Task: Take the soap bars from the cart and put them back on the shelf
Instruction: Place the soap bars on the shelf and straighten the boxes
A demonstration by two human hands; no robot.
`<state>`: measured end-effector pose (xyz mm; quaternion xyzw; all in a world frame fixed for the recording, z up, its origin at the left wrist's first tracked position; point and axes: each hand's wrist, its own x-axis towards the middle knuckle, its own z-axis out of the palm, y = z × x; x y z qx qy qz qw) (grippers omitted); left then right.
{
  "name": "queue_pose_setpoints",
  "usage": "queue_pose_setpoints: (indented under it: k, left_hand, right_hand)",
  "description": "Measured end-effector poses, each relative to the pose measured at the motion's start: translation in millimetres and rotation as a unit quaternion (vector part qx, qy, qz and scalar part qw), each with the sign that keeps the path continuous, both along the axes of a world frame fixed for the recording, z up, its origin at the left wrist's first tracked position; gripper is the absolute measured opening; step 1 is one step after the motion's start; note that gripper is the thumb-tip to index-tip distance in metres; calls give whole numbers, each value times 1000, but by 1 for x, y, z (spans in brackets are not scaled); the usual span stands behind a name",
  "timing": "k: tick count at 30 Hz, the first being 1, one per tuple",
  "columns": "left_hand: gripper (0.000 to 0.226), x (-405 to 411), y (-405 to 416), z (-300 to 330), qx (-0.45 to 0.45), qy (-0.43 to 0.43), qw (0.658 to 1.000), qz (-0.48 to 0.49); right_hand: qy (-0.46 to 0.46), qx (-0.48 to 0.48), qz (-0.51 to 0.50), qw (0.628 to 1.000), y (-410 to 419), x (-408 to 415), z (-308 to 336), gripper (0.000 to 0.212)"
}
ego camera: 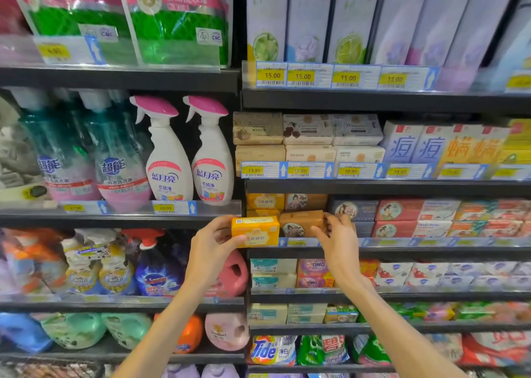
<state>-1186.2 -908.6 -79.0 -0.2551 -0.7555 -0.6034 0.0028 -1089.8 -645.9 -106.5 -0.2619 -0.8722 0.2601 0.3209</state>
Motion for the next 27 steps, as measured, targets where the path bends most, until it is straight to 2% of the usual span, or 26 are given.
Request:
queue_pose_setpoints:
  k: [6, 12, 14, 27]
  left_hand:
    - [44, -2, 3, -6, -9, 0, 1000, 0]
    - [45, -1, 3, -7, -9, -8, 1000, 4]
    - [44, -1, 3, -5, -11, -7, 1000, 4]
    - [44, 7, 7, 0, -32, 37, 999, 19]
  right_hand:
    - [3, 34, -22, 999, -3, 1, -3, 33]
    - [-51, 213, 4, 976, -7, -6, -1, 24]
    - [-71, 246, 20, 966, -4, -12, 0, 21]
    - [-99, 234, 39, 966, 5, -20, 2, 24]
